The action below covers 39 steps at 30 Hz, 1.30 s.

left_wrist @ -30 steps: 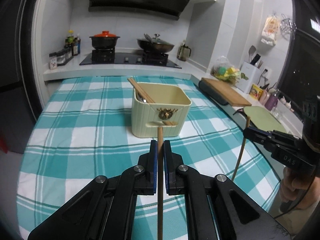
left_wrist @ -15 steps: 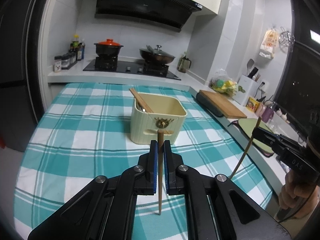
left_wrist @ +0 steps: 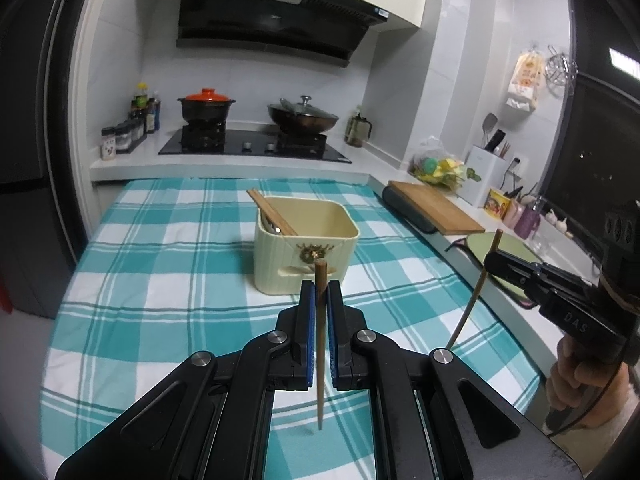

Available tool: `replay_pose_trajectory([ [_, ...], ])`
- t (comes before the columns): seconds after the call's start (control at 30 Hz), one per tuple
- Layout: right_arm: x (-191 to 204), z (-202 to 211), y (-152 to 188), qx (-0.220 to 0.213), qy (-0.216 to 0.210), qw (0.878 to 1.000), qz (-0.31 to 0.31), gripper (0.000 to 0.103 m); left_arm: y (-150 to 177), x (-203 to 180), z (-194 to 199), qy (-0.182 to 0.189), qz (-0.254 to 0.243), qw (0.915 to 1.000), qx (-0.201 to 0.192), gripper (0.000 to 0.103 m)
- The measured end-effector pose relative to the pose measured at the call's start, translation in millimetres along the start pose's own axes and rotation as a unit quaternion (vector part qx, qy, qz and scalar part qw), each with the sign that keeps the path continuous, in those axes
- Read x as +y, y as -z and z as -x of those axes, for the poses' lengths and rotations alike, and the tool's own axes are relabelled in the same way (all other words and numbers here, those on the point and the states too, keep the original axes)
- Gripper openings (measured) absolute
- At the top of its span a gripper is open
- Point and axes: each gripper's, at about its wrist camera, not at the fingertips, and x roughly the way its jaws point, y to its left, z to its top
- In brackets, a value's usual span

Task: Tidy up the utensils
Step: 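Carry both chopsticks upright toward the cream holder with both tools, then lower the chopsticks into the holder and open both tools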

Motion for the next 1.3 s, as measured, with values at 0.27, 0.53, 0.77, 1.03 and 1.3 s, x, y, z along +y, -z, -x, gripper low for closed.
replay_pose_trajectory([
  [0.27, -6.6, -3.7, -0.3, 0.01, 0.0, 1.0, -0.01, 0.007, -3.1, 4.8, -2.6, 0.003, 0.007, 1.0, 0.006, 0.003],
  [0.53, -6.3, -12.0, 0.9, 0.025, 0.001, 1.0, -0.005, 0.007, -2.1, 7.7, -10.9, 0.003, 0.007, 0.9998, 0.016, 0.003],
  [0.77, -8.0, -19.5, 6.6, 0.04, 0.002, 0.999, -0.003, 0.007, -10.6, 8.7, -13.2, 0.008, 0.007, 0.9998, 0.018, 0.003],
  [1.03, -19.4, -25.4, -13.9, 0.039, -0.004, 0.999, -0.005, 0.007, -62.6, 7.1, -3.8, 0.022, -0.002, 0.9997, -0.01, 0.003],
  [1.3, -27.0, -35.5, -107.8, -0.032, -0.003, 0.999, 0.021, 0.007, -163.7, 1.4, -8.7, -0.001, -0.024, 0.9947, -0.1, 0.003],
])
